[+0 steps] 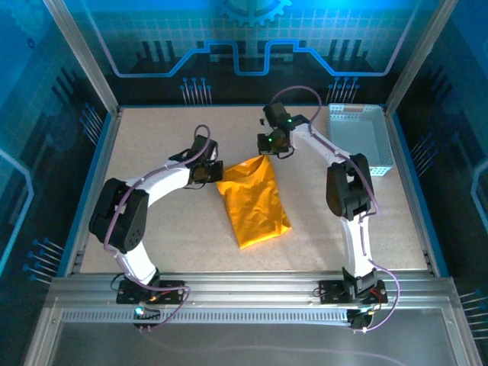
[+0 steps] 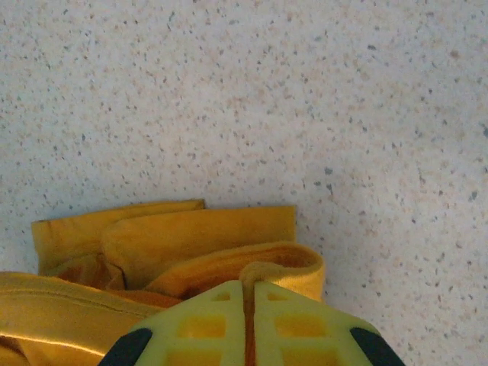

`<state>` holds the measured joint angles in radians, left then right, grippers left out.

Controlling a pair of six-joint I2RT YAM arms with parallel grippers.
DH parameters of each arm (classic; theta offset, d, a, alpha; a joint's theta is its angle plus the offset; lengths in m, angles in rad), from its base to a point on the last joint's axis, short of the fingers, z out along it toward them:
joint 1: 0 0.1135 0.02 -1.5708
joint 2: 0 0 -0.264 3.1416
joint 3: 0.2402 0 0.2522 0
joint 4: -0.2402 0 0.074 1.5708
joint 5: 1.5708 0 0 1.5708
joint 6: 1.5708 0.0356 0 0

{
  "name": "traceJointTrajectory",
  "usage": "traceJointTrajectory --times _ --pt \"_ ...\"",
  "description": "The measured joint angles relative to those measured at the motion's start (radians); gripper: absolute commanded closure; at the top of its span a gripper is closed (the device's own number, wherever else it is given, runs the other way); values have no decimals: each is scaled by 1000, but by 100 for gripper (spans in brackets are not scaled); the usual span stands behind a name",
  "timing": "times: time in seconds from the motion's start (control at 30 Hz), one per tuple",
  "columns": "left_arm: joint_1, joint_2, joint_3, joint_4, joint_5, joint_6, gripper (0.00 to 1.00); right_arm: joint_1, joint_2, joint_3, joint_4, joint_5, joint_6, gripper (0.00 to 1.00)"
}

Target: Fold the inside-out t-shirt

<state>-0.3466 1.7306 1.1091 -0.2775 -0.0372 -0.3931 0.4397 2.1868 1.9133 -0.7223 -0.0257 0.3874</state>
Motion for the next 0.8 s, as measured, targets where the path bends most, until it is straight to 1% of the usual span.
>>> traceJointTrajectory --times 0.03,0.1,0.13,0.17,0.2,0.23,0.27,0.33,0.4,0.47,0.5,0.57,0.7,0.8 --pt "12 2 -2 11 11 -11 93 0 19 27 -8 0 0 89" --pt "27 11 -2 29 24 -26 76 -2 56 72 -23 0 1 83" --pt "33 17 -2 34 27 -35 75 -2 75 91 -29 0 0 77" --pt "38 24 -1 35 27 -45 72 -2 91 106 -37 0 -2 69" --pt "44 33 0 31 23 -52 63 -2 108 120 -46 0 -2 60" --pt "48 41 4 20 13 -59 53 -2 124 137 -62 2 -3 54" --pt "53 48 11 3 -2 -70 46 -2 138 151 -72 5 -8 49" --pt "65 53 26 -35 -43 -81 38 -2 153 169 -90 13 -18 39" --pt "74 45 34 -66 -89 -91 33 -2 151 168 -104 19 -34 33" --pt "78 19 34 -95 -120 -104 29 -4 129 144 -96 21 -56 30" --pt "77 2 31 -107 -125 -111 25 -5 105 113 -88 20 -65 29" --pt "77 -52 9 -110 -123 -133 22 -10 47 42 -77 14 -80 29" --pt "63 -175 -90 -80 -61 -179 14 -30 -91 -141 -5 -44 -101 29" --pt "19 -174 -122 -74 -8 -205 13 -38 -142 -247 53 -94 -111 31"
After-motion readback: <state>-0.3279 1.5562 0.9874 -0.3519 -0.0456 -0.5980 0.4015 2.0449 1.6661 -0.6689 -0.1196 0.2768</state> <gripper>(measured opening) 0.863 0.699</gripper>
